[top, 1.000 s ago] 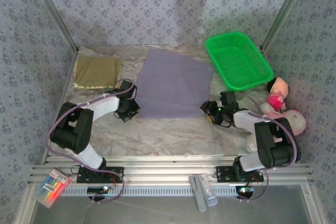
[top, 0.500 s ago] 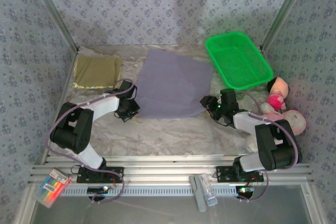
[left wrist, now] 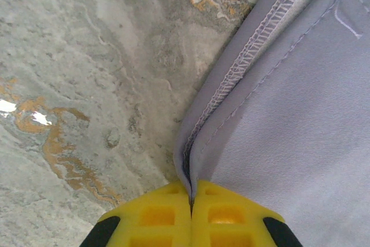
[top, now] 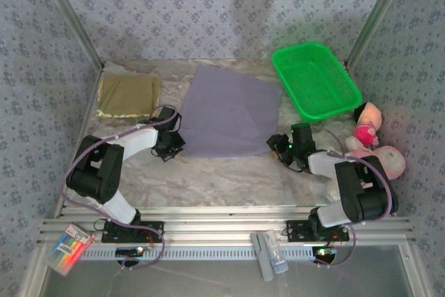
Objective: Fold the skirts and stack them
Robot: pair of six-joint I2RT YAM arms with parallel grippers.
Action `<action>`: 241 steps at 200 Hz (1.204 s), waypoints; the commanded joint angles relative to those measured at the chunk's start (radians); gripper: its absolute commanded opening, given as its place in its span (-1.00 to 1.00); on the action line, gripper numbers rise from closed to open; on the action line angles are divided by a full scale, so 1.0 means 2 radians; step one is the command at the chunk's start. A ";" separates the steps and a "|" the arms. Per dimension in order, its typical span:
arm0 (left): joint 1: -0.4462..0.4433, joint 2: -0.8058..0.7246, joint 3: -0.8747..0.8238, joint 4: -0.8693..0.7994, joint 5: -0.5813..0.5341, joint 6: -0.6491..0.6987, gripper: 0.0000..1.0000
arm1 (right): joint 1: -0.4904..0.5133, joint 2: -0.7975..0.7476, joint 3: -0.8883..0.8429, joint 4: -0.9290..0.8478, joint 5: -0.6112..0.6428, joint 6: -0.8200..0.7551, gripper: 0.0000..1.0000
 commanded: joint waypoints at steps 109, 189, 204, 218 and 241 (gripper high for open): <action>-0.004 -0.004 0.003 0.001 0.002 -0.011 -1.00 | -0.009 -0.002 -0.040 0.088 0.001 -0.009 -0.30; -0.004 -0.016 -0.006 0.003 -0.007 -0.019 -1.00 | -0.010 -0.021 -0.056 0.097 -0.010 -0.002 -0.48; -0.004 -0.029 -0.017 0.005 -0.009 -0.030 -1.00 | -0.012 -0.031 -0.056 0.073 -0.009 -0.001 -0.60; -0.005 -0.051 -0.041 0.012 -0.009 -0.050 -1.00 | -0.018 -0.038 -0.055 0.041 -0.020 -0.002 -0.69; -0.009 -0.108 -0.112 0.045 -0.002 -0.099 -1.00 | -0.039 -0.049 -0.050 -0.028 -0.053 -0.011 -0.88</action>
